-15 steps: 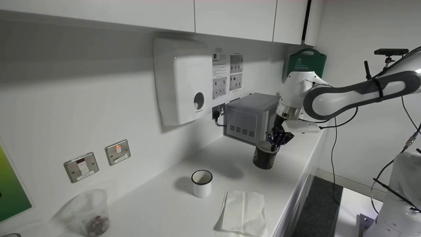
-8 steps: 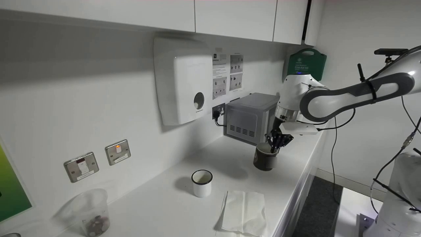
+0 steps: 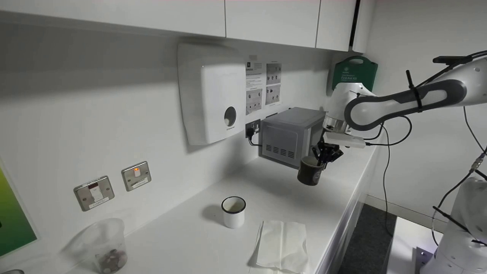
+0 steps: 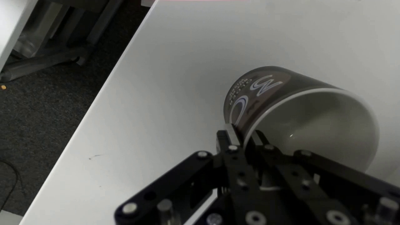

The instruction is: Pick up the cup and put it on the right side of the counter

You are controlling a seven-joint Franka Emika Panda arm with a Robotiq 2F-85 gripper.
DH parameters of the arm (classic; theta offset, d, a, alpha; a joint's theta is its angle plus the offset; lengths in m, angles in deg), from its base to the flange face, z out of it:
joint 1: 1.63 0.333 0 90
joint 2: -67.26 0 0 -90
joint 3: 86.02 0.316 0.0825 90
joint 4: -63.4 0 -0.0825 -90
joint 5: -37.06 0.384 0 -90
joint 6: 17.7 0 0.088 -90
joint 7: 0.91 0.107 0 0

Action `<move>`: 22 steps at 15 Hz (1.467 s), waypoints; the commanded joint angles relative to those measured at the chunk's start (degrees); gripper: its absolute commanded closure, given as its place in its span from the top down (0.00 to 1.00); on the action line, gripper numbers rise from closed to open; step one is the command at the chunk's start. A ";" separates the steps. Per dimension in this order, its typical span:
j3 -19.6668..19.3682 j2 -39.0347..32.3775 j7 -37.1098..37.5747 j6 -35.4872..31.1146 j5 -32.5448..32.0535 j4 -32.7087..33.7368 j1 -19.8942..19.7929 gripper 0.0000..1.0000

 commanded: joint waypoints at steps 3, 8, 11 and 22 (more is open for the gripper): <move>-3.64 0.96 0.81 -0.42 3.45 -0.45 -4.14 0.02; -5.60 1.37 3.13 -0.42 3.40 -1.35 -7.31 0.02; -6.61 1.58 4.61 -0.57 2.44 -2.23 -9.29 0.02; -8.59 -0.28 5.21 0.16 0.55 -3.21 -13.56 0.09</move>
